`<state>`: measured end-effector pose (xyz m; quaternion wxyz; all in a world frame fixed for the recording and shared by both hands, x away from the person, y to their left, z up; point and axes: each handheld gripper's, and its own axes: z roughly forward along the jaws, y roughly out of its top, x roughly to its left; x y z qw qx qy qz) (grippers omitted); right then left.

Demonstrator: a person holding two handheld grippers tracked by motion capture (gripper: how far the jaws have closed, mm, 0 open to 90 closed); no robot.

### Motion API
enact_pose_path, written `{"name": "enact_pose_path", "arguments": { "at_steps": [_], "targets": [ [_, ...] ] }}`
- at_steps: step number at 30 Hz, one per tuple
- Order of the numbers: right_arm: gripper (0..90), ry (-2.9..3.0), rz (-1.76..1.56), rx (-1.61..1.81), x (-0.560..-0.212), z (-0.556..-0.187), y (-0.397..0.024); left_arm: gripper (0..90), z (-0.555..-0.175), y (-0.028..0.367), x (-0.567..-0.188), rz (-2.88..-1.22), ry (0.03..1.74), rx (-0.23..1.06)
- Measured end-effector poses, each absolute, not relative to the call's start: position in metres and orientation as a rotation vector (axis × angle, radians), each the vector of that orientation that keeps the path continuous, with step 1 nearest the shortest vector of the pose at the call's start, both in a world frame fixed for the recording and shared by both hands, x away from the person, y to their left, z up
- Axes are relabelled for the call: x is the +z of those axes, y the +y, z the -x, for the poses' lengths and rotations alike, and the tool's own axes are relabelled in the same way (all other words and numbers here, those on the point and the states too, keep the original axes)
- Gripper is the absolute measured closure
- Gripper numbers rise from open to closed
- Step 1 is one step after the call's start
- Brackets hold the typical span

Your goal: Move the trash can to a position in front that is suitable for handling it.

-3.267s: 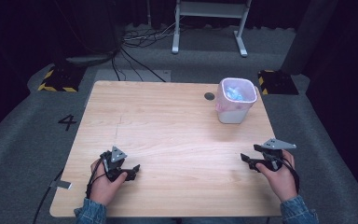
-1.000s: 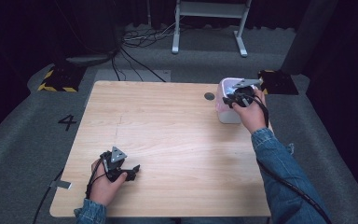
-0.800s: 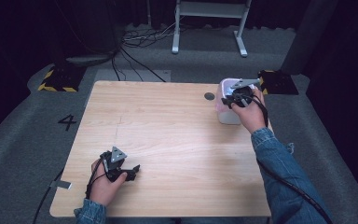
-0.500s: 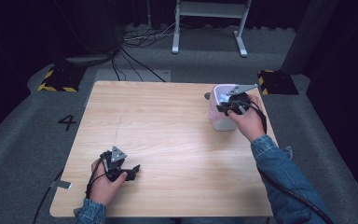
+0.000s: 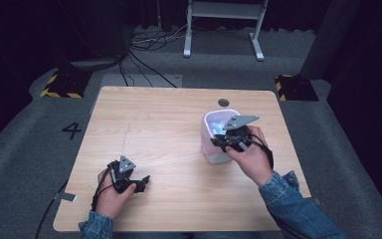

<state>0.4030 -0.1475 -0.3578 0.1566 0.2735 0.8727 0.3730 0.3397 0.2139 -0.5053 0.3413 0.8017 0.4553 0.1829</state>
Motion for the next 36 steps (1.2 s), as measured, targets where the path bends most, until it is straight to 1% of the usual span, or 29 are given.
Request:
{"name": "enact_pose_path", "arguments": {
  "at_steps": [3,4,6,7,8,9,10,12,13,15,16,19,20,22,24,25,27,28,29,30,31,32,34,35,36],
  "targets": [
    [79.6,2.516,-0.751,1.078,-0.358,-0.387,-0.135,15.0,-0.340,0.214,-0.505,-2.085,1.185,0.478],
    [76.9,2.532,-0.731,1.121,-0.358,-0.378,-0.129,15.0,-0.340,0.214,-0.505,-2.085,1.185,0.478],
    [63.1,2.537,-0.710,1.190,-0.357,-0.371,-0.124,15.0,-0.340,0.214,-0.505,-2.088,1.184,0.477],
    [59.3,2.534,-0.703,1.214,-0.354,-0.370,-0.124,15.0,-0.340,0.214,-0.505,-2.088,1.184,0.478],
    [59.3,2.534,-0.703,1.214,-0.354,-0.370,-0.124,15.0,-0.340,0.214,-0.505,-2.088,1.184,0.478],
    [56.5,2.529,-0.702,1.242,-0.351,-0.368,-0.126,15.0,-0.340,0.214,-0.505,-2.088,1.184,0.478],
    [50.6,2.506,-0.707,1.302,-0.342,-0.367,-0.133,15.0,-0.340,0.214,-0.505,-2.088,1.184,0.477],
    [45.7,2.441,-0.721,1.339,-0.333,-0.370,-0.146,15.0,-0.340,0.214,-0.505,-2.089,1.185,0.477],
    [45.7,2.441,-0.721,1.339,-0.333,-0.370,-0.146,15.0,-0.340,0.214,-0.505,-2.089,1.184,0.477],
    [43.1,2.355,-0.756,1.349,-0.325,-0.376,-0.163,15.0,-0.340,0.214,-0.505,-2.090,1.184,0.477],
    [40.8,2.260,-0.820,1.358,-0.321,-0.386,-0.184,15.4,-0.340,0.214,-0.505,-2.082,1.186,0.475],
    [37.1,2.134,-0.927,1.319,-0.324,-0.403,-0.217,15.7,-0.341,0.214,-0.504,-2.096,1.183,0.466],
    [36.7,2.107,-0.959,1.313,-0.327,-0.409,-0.227,17.1,-0.341,0.214,-0.504,-2.096,1.183,0.466],
    [36.0,2.079,-1.036,1.303,-0.338,-0.421,-0.246,24.1,-0.342,0.215,-0.502,-2.087,1.185,0.454],
    [35.4,2.070,-1.076,1.298,-0.344,-0.426,-0.254,25.0,-0.343,0.215,-0.501,-2.076,1.186,0.439],
    [35.0,2.064,-1.155,1.285,-0.359,-0.436,-0.266,24.0,-0.343,0.215,-0.500,-2.070,1.181,0.438],
    [34.4,2.067,-1.200,1.268,-0.374,-0.445,-0.273,24.2,-0.344,0.214,-0.497,-2.070,1.168,0.452],
    [34.1,2.075,-1.213,1.241,-0.381,-0.449,-0.275,24.1,-0.345,0.212,-0.494,-2.057,1.159,0.462],
    [34.1,2.075,-1.213,1.241,-0.381,-0.449,-0.275,24.1,-0.345,0.212,-0.494,-2.057,1.159,0.462],
    [33.9,2.093,-1.234,1.214,-0.397,-0.454,-0.275,24.1,-0.346,0.211,-0.492,-2.056,1.150,0.466],
    [33.9,2.093,-1.234,1.214,-0.397,-0.454,-0.275,24.1,-0.347,0.209,-0.491,-2.046,1.142,0.469],
    [34.2,2.107,-1.255,1.223,-0.411,-0.458,-0.271,24.0,-0.348,0.205,-0.488,-2.052,1.117,0.473],
    [35.9,2.117,-1.262,1.229,-0.423,-0.461,-0.266,24.0,-0.350,0.200,-0.487,-2.052,1.099,0.472],
    [35.9,2.117,-1.262,1.229,-0.423,-0.461,-0.266,24.0,-0.350,0.200,-0.487,-2.052,1.099,0.472],
    [35.7,2.131,-1.260,1.234,-0.433,-0.461,-0.260,24.1,-0.351,0.195,-0.486,-2.056,1.077,0.474]
  ]
}}
